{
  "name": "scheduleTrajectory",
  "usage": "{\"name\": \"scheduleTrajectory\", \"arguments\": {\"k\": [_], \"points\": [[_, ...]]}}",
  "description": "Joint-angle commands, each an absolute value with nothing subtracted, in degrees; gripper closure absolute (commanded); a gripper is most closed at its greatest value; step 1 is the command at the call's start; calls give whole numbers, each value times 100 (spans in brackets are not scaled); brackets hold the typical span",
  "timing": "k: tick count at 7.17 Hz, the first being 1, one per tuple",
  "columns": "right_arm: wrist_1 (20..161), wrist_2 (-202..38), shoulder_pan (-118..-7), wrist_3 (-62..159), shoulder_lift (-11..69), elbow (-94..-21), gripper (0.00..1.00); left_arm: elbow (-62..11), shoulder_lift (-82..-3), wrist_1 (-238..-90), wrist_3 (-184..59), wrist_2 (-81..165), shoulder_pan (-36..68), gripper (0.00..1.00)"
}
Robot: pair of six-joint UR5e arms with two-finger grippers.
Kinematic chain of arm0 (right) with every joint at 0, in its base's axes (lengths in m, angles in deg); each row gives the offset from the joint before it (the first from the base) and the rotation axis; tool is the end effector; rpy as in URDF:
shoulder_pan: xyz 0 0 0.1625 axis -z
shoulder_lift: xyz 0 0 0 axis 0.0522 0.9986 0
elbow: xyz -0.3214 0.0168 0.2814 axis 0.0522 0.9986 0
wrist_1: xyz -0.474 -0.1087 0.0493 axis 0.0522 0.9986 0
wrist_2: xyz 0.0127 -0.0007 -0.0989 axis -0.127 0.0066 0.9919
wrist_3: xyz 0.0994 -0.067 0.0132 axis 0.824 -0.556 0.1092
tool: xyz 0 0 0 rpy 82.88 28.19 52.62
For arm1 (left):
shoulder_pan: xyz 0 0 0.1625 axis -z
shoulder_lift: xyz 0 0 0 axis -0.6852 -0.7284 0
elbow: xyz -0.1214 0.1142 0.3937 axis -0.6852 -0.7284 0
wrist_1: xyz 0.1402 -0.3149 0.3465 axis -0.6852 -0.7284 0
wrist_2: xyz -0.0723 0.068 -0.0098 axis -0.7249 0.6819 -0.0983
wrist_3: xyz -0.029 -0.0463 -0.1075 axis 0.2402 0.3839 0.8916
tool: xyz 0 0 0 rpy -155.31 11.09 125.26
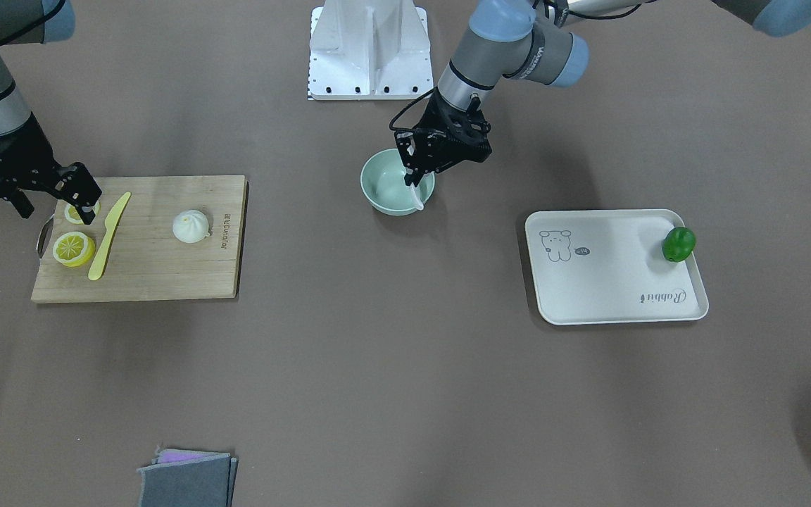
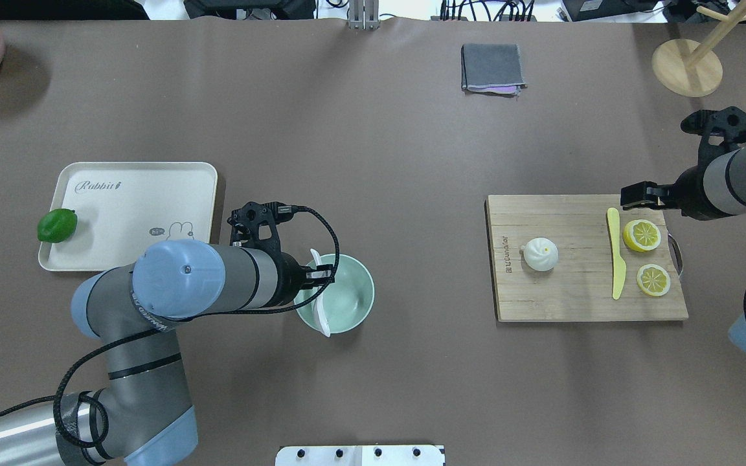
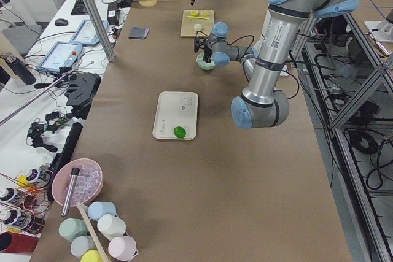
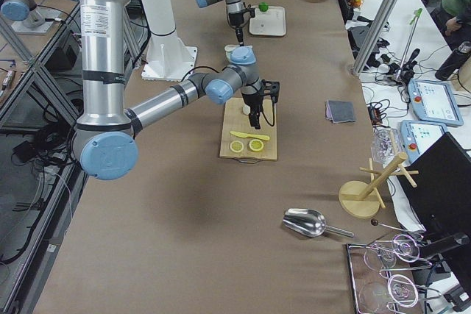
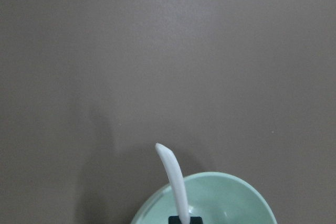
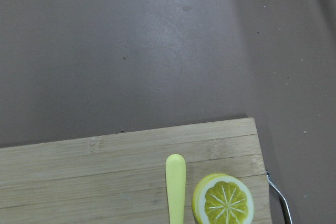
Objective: Put spoon and bun in bowl
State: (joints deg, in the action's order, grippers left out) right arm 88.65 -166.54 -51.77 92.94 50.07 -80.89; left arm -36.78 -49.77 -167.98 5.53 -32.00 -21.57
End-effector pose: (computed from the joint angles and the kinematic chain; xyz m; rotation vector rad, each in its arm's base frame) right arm -0.3009 -0.4913 0.4181 0.2043 -0.7154 0.2216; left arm 0.6110 -0.3737 0.1977 0.2151 1.1865 -0.1643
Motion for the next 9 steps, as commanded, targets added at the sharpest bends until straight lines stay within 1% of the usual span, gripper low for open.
{"name": "scheduleTrajectory", "arguments": {"k": [1, 2, 3, 4, 5, 8, 9], "points": [[8865, -16659, -5169, 9295, 5007, -8122, 1, -3655, -5046, -16798, 522, -3182, -2198, 97], [8865, -16659, -5169, 9295, 4998, -8122, 1, -3655, -5046, -16789, 496, -3182, -2198, 80], [8865, -16659, -5169, 9295, 5006, -8122, 1, -3646, -5046, -16789, 478, -3182, -2181, 67], [8865, -16659, -5169, 9295, 4998, -8114, 1, -3664, -5046, -16789, 374, -3191, -2154, 38], [8865, -16668, -5169, 9330, 4998, -8131, 1, -3672, -5046, -16798, 373, -3174, -2145, 3], [8883, -16659, -5020, 9594, 4831, -8158, 1, -3716, -5046, -16684, 329, -3444, -1743, 3], [8883, -16659, -4950, 9733, 4787, -8158, 1, -3856, -5020, -16222, 181, -4020, -1315, 3]]}}
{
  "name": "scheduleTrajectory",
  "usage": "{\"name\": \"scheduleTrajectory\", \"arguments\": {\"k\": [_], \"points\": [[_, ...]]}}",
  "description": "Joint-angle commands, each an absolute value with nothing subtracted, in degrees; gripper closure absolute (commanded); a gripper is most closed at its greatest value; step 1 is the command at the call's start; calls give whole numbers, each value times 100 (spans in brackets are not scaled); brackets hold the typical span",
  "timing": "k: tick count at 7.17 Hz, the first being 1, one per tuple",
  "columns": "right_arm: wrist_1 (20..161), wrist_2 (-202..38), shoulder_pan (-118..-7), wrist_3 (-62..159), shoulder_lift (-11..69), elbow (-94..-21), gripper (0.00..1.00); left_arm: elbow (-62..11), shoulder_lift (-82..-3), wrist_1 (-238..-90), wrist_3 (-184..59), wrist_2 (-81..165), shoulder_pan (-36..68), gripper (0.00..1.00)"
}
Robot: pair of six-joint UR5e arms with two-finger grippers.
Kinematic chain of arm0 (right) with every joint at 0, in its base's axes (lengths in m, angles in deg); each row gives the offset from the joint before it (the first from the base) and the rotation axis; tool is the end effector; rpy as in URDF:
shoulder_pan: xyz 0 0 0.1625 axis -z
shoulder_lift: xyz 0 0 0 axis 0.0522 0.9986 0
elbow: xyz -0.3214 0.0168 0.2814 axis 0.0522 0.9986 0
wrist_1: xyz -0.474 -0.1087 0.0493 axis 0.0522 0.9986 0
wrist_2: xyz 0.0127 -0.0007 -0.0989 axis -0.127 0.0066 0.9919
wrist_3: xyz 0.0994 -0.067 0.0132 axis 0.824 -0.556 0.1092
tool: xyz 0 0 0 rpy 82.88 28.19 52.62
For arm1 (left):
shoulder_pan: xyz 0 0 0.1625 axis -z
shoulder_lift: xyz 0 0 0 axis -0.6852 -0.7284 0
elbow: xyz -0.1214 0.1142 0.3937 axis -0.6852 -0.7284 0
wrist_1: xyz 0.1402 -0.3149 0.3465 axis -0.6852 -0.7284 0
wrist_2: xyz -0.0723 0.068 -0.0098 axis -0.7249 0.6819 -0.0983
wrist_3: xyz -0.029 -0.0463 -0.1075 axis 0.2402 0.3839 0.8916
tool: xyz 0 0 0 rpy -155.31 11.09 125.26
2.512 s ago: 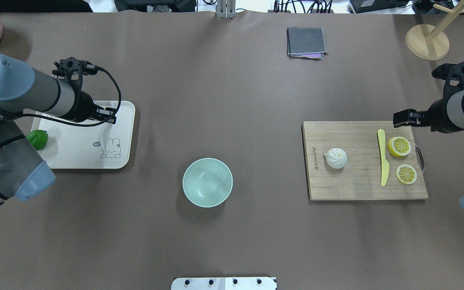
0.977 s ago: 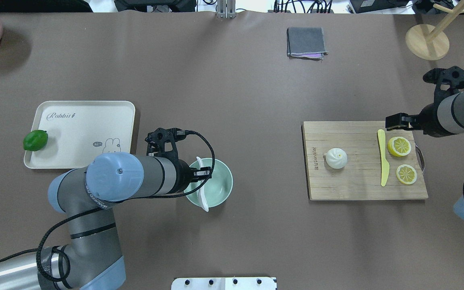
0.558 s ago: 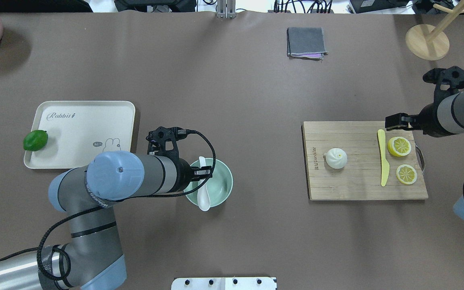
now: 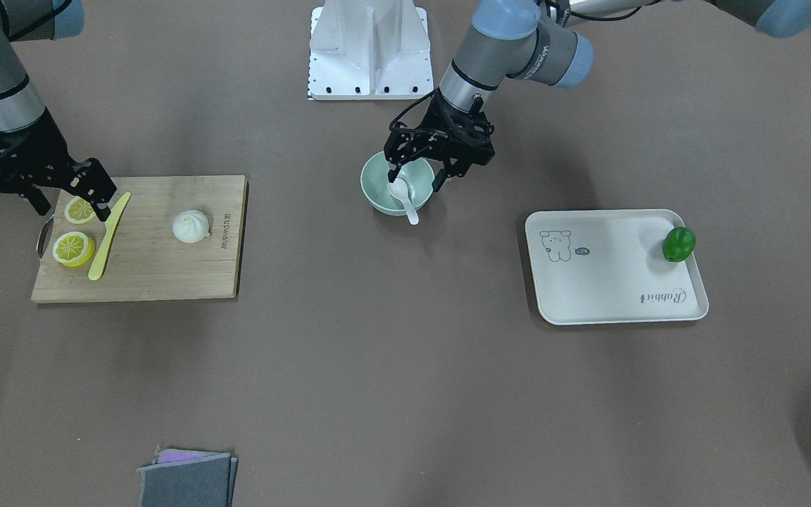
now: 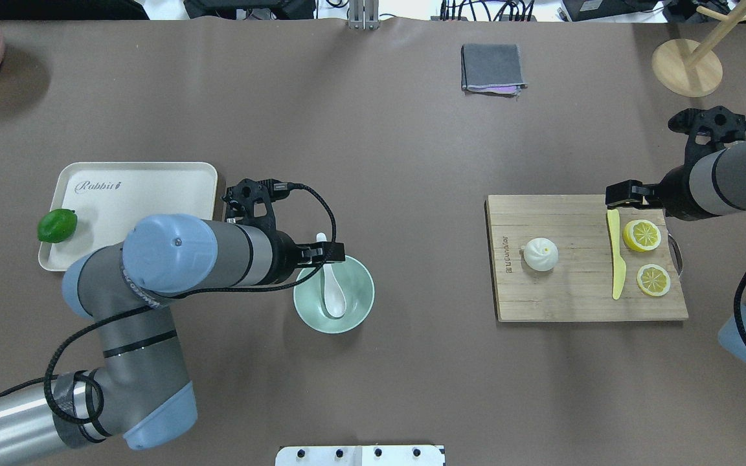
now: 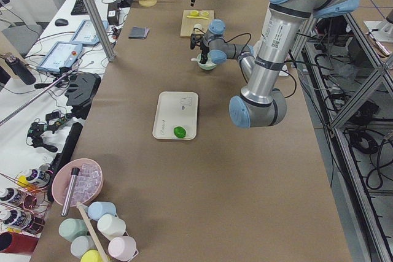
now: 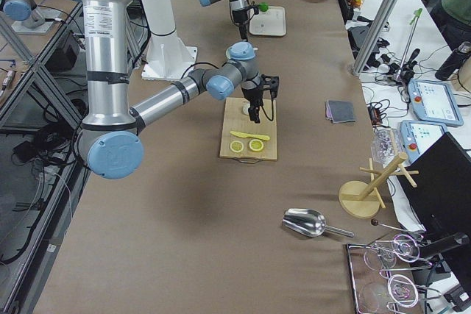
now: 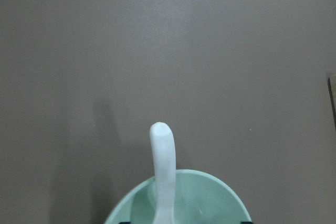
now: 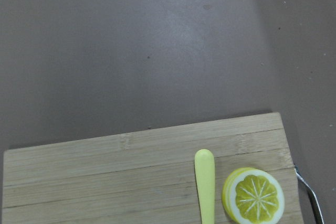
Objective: Put spoon and bun in bowl
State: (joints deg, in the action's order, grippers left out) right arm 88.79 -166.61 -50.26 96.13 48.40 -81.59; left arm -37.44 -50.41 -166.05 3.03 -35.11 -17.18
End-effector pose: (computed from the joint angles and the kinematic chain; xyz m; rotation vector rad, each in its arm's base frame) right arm -0.3171 -0.4866 0.3948 0.1982 -0.7543 0.2415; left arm 0.5809 -0.4123 0.1887 0.2364 1.1739 -0.1619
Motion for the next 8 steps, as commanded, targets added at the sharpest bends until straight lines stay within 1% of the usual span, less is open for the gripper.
{"name": "scheduleTrajectory", "arguments": {"k": [1, 2, 3, 5, 6, 7, 8], "points": [[8891, -16555, -4731, 10074, 4648, -8158, 1, -4092, -4959, -15687, -569, -4348, -945, 2], [9213, -16345, -4459, 10338, 4394, -8158, 1, -4173, -4880, -15099, -1525, -4621, -506, 2], [9556, -16099, -4170, 10532, 4122, -8149, 1, -4174, -4688, -14849, -2457, -4954, -58, 2], [9603, -15651, -3528, 10875, 3970, -8062, 2, -4156, -3969, -14873, -3857, -5405, 752, 2], [9603, -15318, -3281, 10877, 3969, -8009, 6, -4147, -3817, -14882, -4107, -5397, 877, 2], [9603, -15141, -3157, 10877, 3969, -7895, 15, -4130, -3798, -14890, -4110, -5397, 878, 2], [9603, -15008, -3078, 10859, 3969, -7781, 21, -4138, -3798, -14899, -4110, -5397, 878, 2]]}}
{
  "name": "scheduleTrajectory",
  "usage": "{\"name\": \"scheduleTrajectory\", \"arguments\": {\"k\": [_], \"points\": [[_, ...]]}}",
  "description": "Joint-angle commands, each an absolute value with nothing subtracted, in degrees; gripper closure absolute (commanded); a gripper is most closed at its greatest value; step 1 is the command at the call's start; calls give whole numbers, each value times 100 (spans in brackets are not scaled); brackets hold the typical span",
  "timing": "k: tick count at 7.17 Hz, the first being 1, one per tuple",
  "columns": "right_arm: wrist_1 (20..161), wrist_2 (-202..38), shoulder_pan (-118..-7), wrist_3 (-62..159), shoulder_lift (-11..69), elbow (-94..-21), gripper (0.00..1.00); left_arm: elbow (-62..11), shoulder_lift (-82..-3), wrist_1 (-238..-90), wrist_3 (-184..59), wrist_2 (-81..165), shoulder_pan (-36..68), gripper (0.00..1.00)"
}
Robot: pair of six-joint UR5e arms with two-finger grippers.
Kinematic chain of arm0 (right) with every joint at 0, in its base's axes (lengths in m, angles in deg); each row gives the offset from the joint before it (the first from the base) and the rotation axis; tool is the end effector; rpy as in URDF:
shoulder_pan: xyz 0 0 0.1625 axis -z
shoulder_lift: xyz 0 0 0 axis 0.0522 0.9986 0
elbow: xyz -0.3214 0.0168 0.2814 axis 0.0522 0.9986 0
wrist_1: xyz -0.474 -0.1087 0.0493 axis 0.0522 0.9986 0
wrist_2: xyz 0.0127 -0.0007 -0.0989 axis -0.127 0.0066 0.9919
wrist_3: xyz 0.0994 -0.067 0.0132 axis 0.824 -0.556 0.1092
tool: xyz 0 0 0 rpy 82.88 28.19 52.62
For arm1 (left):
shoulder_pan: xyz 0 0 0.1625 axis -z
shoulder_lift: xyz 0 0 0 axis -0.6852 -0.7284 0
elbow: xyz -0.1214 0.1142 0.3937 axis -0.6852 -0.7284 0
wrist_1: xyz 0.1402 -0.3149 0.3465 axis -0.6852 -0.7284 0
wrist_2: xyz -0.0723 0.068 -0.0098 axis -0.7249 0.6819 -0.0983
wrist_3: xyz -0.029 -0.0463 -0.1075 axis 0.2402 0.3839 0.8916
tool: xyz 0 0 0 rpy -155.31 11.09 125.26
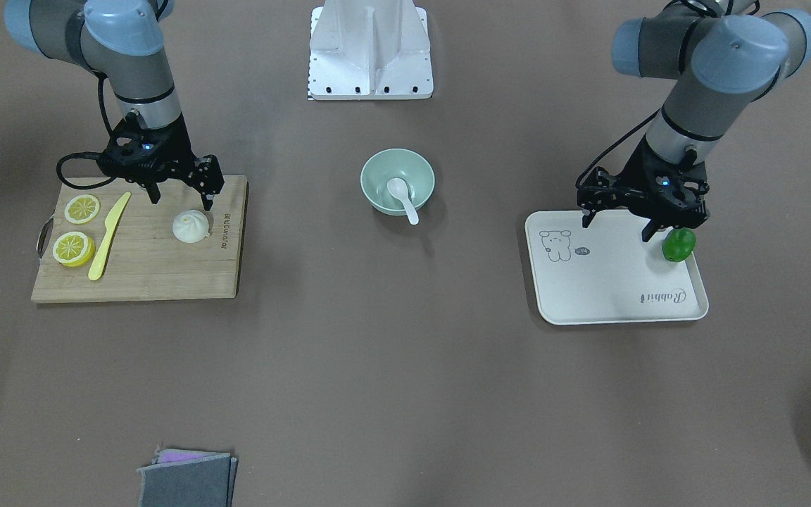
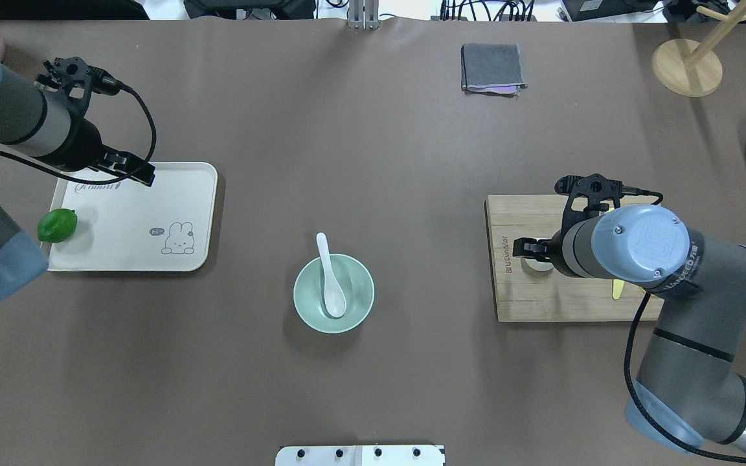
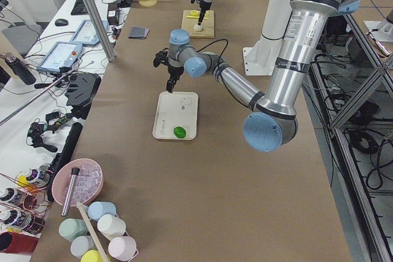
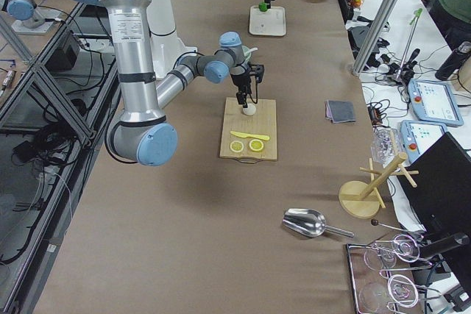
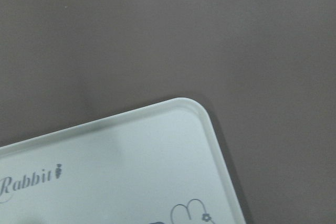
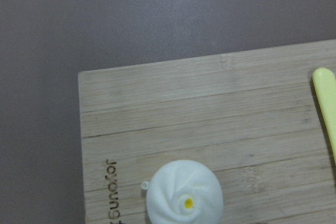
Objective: Put spoon and bun in bowl
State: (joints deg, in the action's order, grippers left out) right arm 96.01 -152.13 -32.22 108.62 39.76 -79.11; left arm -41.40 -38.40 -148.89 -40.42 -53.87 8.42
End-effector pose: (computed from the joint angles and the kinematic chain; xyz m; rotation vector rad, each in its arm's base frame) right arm -0.4741 -0.4110 0.3527 0.2131 -0.6801 0.2443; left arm 0.3466 -0.5637 0.3332 0.3041 0.8121 0.2024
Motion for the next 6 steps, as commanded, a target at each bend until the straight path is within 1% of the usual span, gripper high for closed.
{"name": "scheduleTrajectory", "arguments": {"k": [1, 2, 3, 4, 6], "points": [[9603, -14938, -3059, 10807, 3969, -7710, 23, -4138, -3789, -14899, -4110, -5397, 878, 2], [9603, -14876, -3042, 10798, 3969, -7683, 28, -4130, -3789, -14899, -4110, -5397, 878, 2], [9612, -14867, -3042, 10798, 3926, -7648, 38, -4130, -3798, -14899, -4110, -5397, 870, 2], [9612, -14866, -3042, 10806, 3899, -7648, 55, -4121, -3798, -14908, -4101, -5397, 869, 2], [9612, -14866, -3042, 10850, 3803, -7604, 83, -4112, -3789, -14908, -4092, -5397, 869, 2]]}}
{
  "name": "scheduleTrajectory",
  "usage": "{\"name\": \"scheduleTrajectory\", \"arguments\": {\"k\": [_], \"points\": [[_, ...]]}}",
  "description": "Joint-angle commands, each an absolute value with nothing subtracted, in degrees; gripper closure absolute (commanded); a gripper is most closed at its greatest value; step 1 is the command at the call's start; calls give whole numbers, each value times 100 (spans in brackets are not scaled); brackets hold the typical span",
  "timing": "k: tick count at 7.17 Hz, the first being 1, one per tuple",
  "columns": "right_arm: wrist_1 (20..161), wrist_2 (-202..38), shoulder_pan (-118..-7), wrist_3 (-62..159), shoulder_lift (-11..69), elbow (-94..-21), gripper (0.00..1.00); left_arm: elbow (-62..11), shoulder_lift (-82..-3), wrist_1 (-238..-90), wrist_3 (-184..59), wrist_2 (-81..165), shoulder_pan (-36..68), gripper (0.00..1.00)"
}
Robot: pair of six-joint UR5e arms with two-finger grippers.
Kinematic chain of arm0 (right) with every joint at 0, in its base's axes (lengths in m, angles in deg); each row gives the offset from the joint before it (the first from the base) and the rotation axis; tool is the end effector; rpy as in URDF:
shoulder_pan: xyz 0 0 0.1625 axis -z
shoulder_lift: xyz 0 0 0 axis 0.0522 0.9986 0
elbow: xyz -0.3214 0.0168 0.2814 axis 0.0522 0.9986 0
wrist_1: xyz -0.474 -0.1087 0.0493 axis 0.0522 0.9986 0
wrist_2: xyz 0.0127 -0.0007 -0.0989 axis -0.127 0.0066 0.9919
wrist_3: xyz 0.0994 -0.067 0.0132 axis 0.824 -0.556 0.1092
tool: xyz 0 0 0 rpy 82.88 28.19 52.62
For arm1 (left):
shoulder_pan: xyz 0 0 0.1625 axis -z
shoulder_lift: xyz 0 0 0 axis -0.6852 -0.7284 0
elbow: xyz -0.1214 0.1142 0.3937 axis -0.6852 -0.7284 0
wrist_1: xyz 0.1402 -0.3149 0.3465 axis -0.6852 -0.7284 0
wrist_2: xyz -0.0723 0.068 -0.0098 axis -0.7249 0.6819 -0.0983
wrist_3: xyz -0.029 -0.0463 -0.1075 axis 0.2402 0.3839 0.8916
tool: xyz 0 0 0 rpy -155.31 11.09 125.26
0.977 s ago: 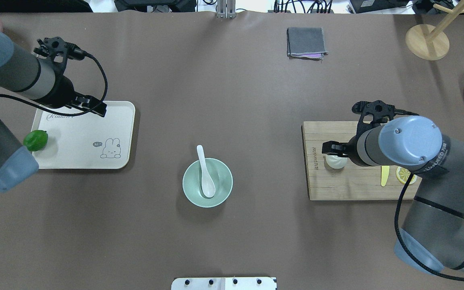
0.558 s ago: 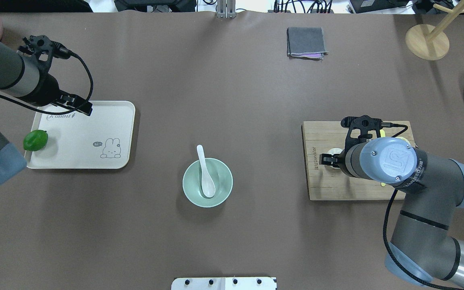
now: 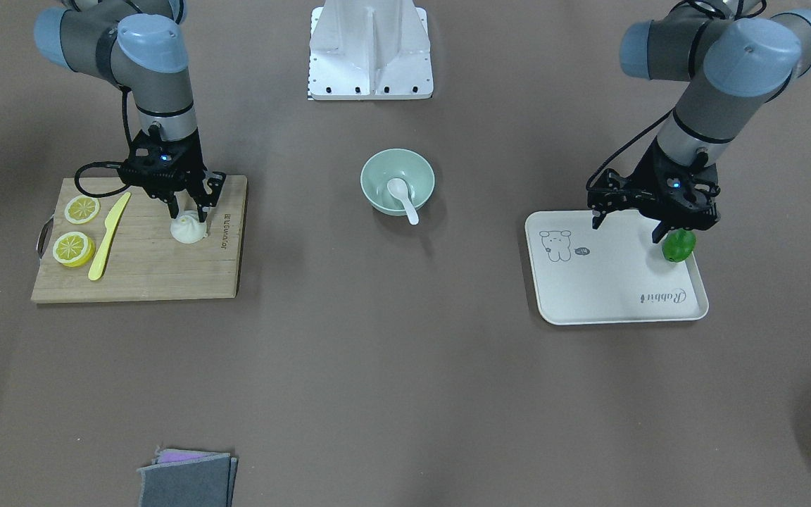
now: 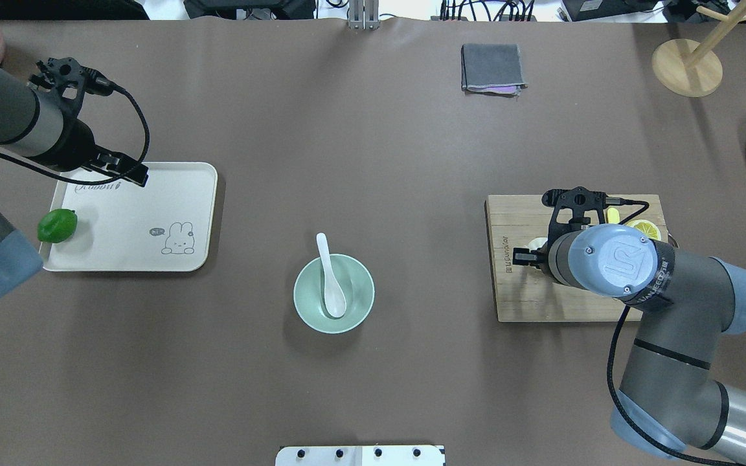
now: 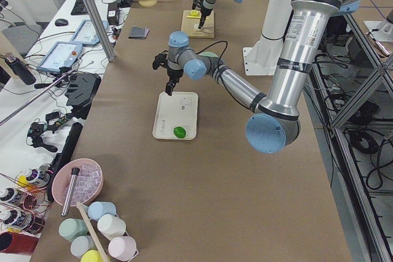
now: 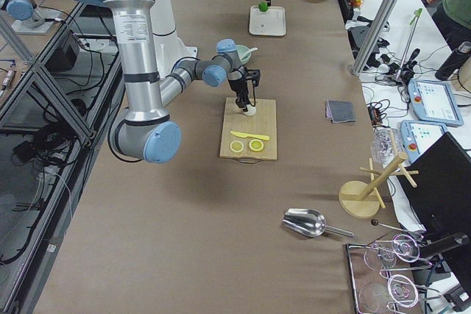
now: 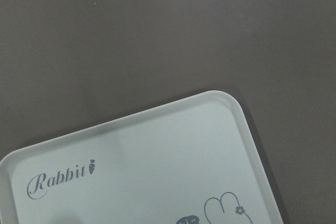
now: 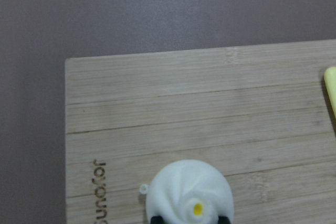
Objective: Put spoon and bun in bowl
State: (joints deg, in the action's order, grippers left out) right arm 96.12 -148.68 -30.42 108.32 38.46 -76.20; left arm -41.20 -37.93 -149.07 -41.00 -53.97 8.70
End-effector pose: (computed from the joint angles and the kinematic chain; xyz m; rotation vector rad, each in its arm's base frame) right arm -0.4975 -0.4097 0.3669 0.2477 -0.6343 0.2313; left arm 0.3436 -0.5648 0.3399 0.3021 0.8065 0.2059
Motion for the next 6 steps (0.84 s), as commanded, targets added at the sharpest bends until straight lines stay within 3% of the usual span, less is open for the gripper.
{"name": "scheduleTrajectory", "arguments": {"k": [1, 4, 6], "points": [[9612, -14875, -3033, 10859, 3759, -7595, 100, -4103, -3789, -14908, -4075, -5397, 869, 2], [9743, -14910, -3059, 10903, 3497, -7674, 100, -4103, -3798, -14917, -4048, -5397, 852, 2], [10338, -14937, -3059, 11367, 2725, -7674, 100, -4094, -3798, -14917, -4039, -5397, 834, 2]]}}
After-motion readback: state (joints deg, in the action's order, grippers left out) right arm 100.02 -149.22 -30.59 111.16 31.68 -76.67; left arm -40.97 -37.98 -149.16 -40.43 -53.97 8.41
